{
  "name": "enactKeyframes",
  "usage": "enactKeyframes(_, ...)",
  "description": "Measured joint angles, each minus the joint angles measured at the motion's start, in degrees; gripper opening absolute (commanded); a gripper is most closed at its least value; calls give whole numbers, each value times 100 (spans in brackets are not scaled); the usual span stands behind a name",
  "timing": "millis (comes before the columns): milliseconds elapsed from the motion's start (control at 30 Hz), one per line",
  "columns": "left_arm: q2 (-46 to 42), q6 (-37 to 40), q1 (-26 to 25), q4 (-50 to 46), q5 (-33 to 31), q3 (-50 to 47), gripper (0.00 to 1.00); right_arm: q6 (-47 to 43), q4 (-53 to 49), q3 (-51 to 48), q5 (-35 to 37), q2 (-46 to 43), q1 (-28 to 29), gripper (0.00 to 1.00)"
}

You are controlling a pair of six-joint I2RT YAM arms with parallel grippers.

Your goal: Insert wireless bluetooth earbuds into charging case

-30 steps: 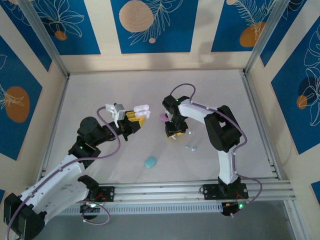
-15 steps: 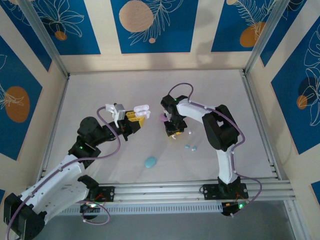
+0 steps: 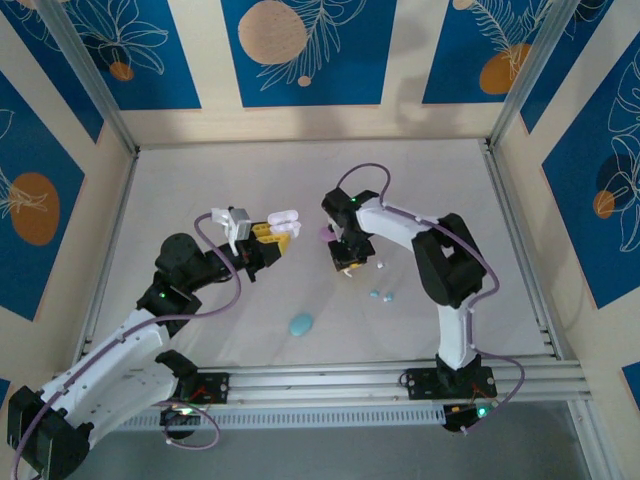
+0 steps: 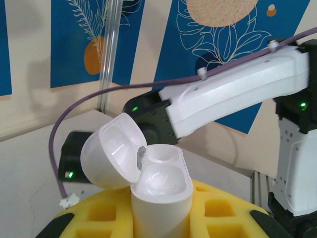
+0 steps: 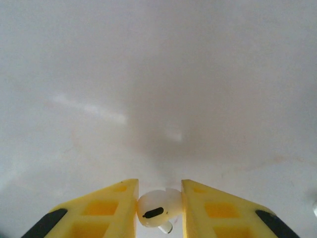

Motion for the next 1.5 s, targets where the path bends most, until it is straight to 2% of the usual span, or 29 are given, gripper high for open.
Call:
enactKeyframes(333,382,2,-4,315,-315,-157,21,1167,1241,-498,-625,-2957,-2,27)
enactKeyframes(567,800,87,-166,789,-592,-249,21,2247,2253,-1145,-846,-4054,28,28)
enactKeyframes(933,1161,496,-551,1427,-1088,-356,21,3246,3440,-1473,-520,-4505,887,28)
enactKeyframes(1267,1202,793,-745,1663,-1340,-363,21,3370,4175,-1473,-111,-4417,1327,28)
enactKeyframes(1500,1202,796,-778,1665,-1429,-363,21,3348,4256,-1443,31,-4155,1497,28)
